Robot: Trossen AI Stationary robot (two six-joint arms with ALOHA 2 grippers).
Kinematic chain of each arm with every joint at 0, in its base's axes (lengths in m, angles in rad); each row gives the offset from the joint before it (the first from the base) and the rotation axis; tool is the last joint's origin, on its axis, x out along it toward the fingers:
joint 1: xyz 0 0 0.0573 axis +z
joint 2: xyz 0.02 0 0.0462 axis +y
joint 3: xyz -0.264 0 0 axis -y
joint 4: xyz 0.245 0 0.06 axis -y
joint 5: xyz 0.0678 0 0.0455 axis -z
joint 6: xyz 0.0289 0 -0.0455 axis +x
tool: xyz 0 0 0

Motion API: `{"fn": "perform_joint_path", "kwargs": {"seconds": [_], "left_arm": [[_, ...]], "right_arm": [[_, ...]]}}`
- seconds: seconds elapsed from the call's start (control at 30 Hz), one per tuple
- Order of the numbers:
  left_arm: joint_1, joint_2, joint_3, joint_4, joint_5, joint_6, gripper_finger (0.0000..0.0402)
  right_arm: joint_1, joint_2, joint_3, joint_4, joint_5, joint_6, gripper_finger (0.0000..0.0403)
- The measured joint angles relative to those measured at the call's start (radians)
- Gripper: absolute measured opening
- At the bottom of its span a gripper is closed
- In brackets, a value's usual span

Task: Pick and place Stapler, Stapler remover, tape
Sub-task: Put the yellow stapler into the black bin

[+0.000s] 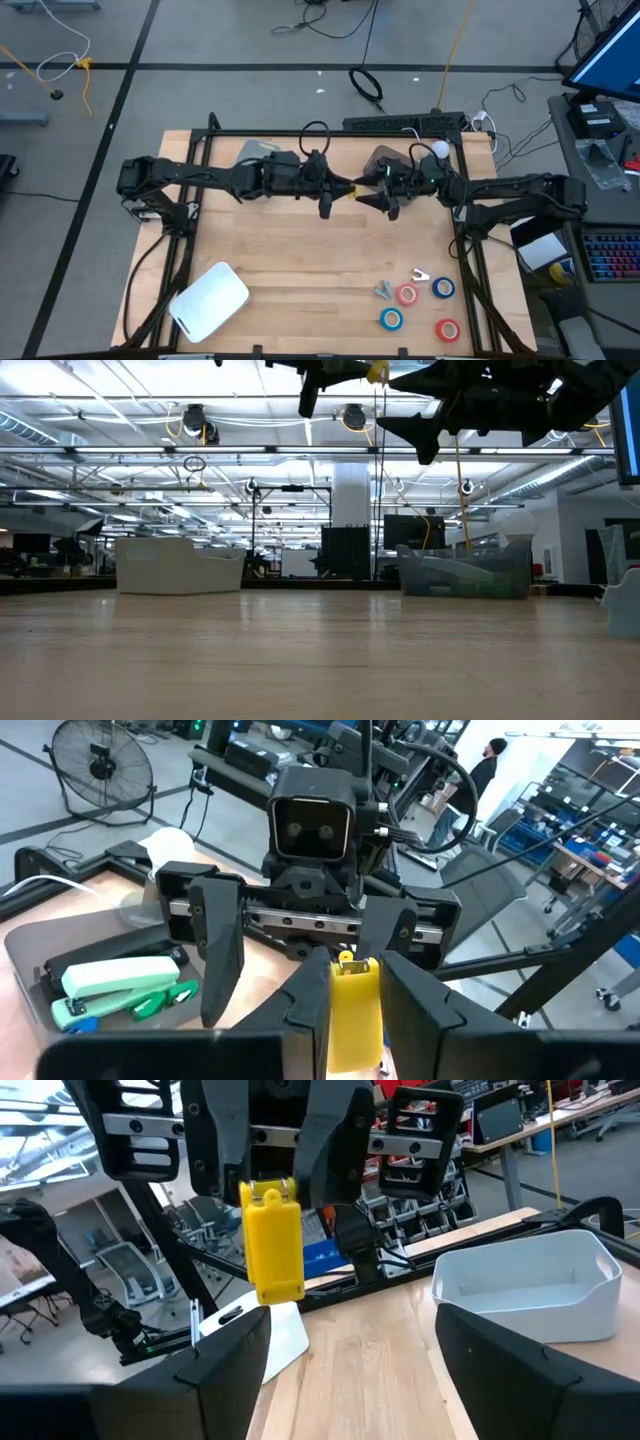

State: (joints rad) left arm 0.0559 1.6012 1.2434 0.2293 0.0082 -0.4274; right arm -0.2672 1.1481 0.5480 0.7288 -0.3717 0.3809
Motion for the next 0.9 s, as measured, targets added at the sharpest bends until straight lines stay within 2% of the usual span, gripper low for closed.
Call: {"fn": "perform_joint_path", "kwargs": {"seconds": [0.5,0.9], "left_arm": [[0.002,0.000,0.000,0.006,-0.005,0.011,0.0074],[0.002,0.000,0.000,0.032,-0.010,0.001,0.0074]], "right_arm": [[0.001,-0.001,0.076,0.001,-0.051,0.008,0.0279],[0.008,0.093,0.145,0.003,-0.050,0.019,0.0272]]}}
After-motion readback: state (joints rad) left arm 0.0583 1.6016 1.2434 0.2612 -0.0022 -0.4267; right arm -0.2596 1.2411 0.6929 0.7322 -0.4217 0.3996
